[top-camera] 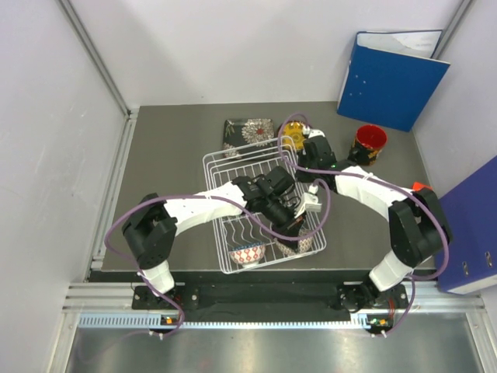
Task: Unload the mixed dishes from the dish rack
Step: Pick up the bowl from the dish rack.
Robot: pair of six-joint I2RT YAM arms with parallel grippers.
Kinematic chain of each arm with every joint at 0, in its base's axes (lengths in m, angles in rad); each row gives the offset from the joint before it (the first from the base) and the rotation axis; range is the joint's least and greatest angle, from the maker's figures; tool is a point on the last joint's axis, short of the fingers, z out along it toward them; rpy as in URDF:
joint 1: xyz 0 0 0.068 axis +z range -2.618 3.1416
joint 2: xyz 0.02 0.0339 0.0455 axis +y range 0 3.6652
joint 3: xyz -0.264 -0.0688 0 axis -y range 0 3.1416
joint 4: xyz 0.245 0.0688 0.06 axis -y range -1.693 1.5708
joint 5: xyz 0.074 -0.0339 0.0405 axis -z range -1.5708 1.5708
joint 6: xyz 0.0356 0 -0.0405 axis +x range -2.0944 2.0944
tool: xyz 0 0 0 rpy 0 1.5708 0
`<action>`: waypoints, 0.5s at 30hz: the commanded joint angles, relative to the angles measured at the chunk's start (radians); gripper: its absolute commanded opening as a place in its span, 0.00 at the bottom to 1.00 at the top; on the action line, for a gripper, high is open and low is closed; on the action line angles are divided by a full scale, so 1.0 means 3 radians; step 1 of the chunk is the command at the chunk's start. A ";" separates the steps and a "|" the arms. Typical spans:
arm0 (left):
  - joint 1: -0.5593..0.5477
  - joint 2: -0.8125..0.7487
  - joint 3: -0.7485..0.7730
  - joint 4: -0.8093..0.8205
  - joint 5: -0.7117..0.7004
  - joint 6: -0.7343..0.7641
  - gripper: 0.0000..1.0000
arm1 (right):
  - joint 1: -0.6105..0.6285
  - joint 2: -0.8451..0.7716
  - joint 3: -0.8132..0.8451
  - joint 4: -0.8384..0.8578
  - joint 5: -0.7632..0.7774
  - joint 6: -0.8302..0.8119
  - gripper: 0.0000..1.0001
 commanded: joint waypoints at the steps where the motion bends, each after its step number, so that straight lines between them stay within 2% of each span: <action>1: 0.0215 -0.0041 0.0312 0.0160 -0.0305 0.0207 0.00 | -0.0176 0.0104 -0.0076 0.0196 -0.0355 0.0332 0.00; 7: 0.0353 -0.0047 0.0379 0.0247 -0.0228 0.0054 0.00 | -0.0304 0.0064 -0.0296 0.0390 -0.0641 0.0547 0.00; 15: 0.0471 0.0132 0.0660 0.0196 -0.0019 -0.0054 0.00 | -0.0304 0.0104 -0.0404 0.0472 -0.0718 0.0588 0.00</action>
